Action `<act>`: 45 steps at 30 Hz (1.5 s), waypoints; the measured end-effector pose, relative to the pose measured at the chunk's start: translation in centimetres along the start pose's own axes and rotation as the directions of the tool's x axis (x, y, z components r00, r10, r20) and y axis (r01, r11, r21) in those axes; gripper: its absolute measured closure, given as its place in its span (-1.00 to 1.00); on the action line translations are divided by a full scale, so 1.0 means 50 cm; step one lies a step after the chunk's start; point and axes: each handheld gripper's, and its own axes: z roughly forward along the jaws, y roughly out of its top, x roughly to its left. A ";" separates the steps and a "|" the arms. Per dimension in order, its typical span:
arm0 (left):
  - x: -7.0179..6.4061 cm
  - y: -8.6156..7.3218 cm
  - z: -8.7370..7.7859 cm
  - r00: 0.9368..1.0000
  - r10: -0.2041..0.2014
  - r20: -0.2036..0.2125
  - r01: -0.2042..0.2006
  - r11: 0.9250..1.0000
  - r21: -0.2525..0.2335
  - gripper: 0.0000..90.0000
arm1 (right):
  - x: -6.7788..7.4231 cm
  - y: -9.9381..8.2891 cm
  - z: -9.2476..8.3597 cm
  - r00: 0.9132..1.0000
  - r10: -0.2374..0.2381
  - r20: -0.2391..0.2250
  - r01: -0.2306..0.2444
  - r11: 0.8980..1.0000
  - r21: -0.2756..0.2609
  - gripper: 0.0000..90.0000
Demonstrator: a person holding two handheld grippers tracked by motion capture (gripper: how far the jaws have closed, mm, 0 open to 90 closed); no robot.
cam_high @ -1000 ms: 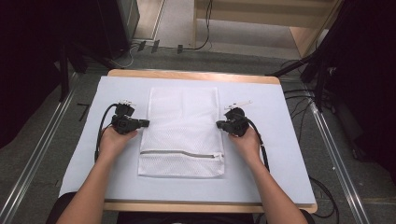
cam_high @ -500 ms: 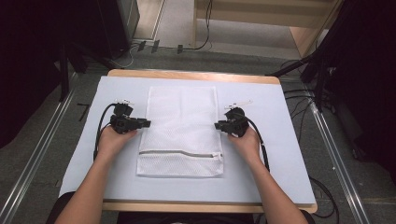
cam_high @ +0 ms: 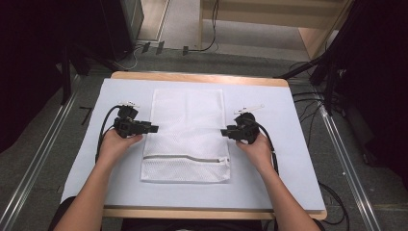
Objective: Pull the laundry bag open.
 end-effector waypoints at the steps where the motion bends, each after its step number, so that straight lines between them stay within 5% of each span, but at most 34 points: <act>1: -0.003 0.000 -0.001 1.000 0.006 -0.002 -0.006 1.000 0.003 0.10 | 0.002 -0.001 -0.005 1.000 -0.001 -0.003 0.001 1.000 -0.007 0.37; 11: -0.045 0.006 -0.008 0.998 0.050 0.032 -0.050 0.999 0.004 -0.06 | 0.011 -0.016 -0.045 0.999 0.014 -0.035 -0.015 0.999 -0.036 0.27; 23: -0.096 0.012 -0.006 0.992 0.103 0.071 -0.103 0.995 0.000 -0.06 | 0.070 -0.058 -0.089 0.997 -0.026 -0.076 0.025 0.999 -0.021 0.54; 35: -0.123 0.028 0.020 0.985 0.149 0.087 -0.150 0.989 0.008 -0.07 | 0.070 -0.078 -0.065 0.997 -0.025 -0.079 0.028 0.999 0.040 0.99; 45: -0.138 0.039 0.043 0.979 0.176 0.104 -0.180 0.983 0.025 -0.07 | 0.071 -0.096 -0.043 0.996 -0.018 -0.082 0.026 0.995 0.094 1.00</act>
